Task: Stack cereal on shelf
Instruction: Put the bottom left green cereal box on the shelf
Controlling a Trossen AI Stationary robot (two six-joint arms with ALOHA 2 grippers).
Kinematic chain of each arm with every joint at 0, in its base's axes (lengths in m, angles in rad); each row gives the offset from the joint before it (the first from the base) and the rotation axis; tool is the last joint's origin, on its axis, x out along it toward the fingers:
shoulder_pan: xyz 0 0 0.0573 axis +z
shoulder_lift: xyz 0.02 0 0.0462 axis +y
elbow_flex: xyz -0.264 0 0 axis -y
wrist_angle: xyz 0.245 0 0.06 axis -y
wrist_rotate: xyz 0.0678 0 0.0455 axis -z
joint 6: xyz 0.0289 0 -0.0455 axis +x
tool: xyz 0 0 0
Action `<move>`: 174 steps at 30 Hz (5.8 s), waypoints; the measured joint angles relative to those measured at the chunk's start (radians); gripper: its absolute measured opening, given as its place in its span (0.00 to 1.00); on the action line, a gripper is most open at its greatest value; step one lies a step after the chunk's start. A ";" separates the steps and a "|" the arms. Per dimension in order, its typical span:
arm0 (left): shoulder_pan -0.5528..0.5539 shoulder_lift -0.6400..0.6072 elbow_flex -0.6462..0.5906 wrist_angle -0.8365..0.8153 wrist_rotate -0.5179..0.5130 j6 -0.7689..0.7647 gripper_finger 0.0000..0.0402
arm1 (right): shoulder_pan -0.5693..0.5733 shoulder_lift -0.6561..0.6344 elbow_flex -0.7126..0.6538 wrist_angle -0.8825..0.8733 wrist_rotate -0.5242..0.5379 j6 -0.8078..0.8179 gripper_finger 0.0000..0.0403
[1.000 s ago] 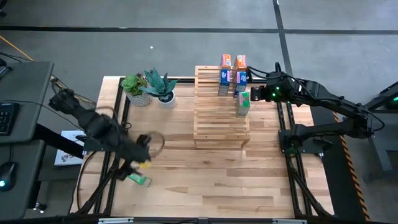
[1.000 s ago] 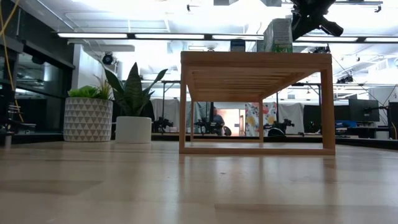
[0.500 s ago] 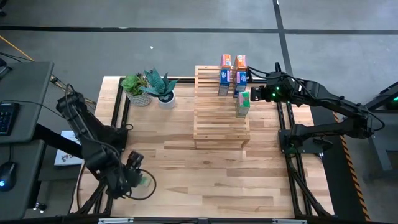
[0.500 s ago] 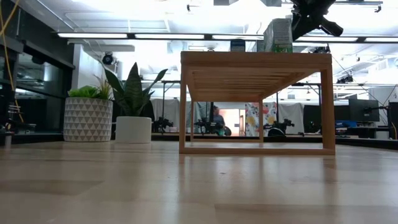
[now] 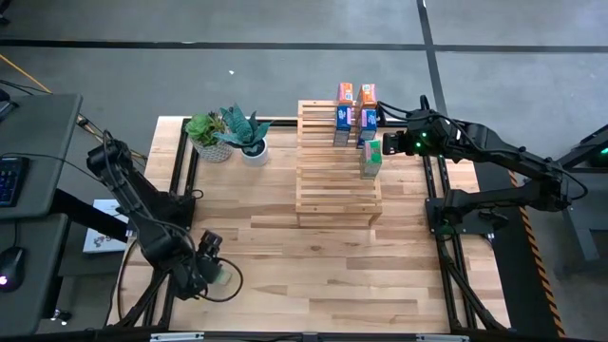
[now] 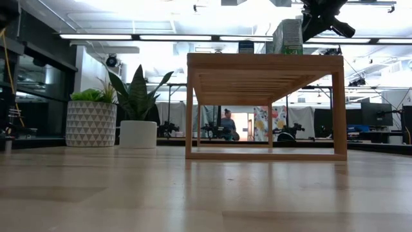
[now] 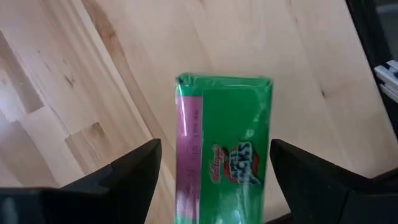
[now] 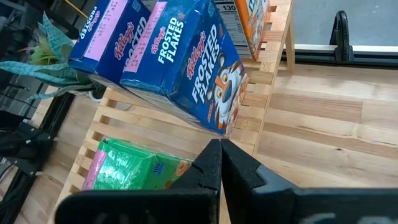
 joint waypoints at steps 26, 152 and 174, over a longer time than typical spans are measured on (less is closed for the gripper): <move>0.037 0.001 -0.155 0.188 0.014 0.000 0.46 | 0.000 0.000 0.000 0.000 0.003 -0.003 0.00; 0.995 0.113 0.268 1.117 0.151 0.290 0.00 | 0.000 -0.008 0.000 -0.012 -0.001 -0.056 0.00; 0.972 0.384 0.228 1.198 -0.016 0.186 0.00 | -0.001 -0.012 0.000 -0.016 0.007 -0.058 0.00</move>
